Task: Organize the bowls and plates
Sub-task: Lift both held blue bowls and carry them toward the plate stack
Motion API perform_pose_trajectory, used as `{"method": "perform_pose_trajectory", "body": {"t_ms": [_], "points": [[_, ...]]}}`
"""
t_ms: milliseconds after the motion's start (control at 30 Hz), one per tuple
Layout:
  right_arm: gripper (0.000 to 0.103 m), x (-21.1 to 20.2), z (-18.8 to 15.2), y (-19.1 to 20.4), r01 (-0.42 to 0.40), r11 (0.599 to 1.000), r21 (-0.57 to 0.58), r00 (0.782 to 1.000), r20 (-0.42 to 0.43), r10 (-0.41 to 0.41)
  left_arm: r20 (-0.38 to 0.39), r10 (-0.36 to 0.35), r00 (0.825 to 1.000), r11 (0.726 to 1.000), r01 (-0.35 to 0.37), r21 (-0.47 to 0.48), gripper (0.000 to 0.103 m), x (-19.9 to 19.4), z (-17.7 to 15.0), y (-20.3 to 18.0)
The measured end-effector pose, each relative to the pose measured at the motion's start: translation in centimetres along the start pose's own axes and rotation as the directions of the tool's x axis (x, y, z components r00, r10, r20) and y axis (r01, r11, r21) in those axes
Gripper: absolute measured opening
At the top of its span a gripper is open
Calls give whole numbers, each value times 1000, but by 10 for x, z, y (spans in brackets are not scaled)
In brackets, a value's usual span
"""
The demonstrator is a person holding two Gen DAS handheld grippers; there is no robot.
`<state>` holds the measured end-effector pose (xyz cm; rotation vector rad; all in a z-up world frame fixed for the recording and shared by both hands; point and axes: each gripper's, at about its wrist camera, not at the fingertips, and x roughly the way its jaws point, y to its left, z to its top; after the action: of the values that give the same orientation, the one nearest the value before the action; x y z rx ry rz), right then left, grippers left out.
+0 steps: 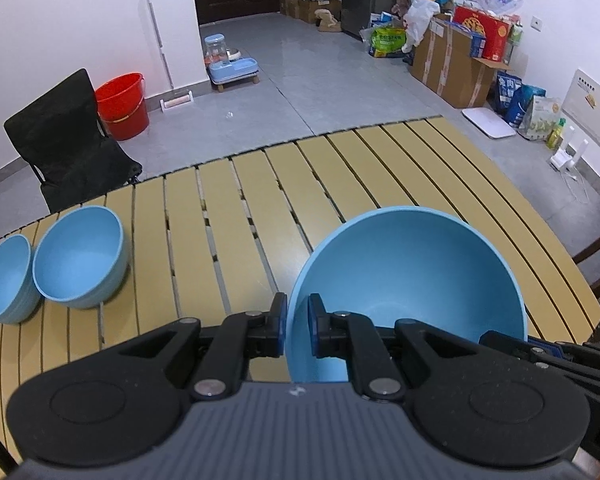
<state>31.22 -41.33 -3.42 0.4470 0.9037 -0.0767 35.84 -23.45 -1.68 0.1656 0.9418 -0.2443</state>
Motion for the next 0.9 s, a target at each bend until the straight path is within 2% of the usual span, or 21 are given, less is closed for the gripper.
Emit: {"method": "perform_pose_trajectory", "body": {"t_ms": [400, 900], "points": [[11, 6, -25, -38, 30, 998, 54, 999, -37, -28, -65, -5, 998, 999, 7, 39, 12, 21, -26, -35], [10, 23, -46, -70, 83, 994, 73, 995, -56, -79, -138, -34, 990, 996, 45, 74, 12, 55, -56, -56]]}}
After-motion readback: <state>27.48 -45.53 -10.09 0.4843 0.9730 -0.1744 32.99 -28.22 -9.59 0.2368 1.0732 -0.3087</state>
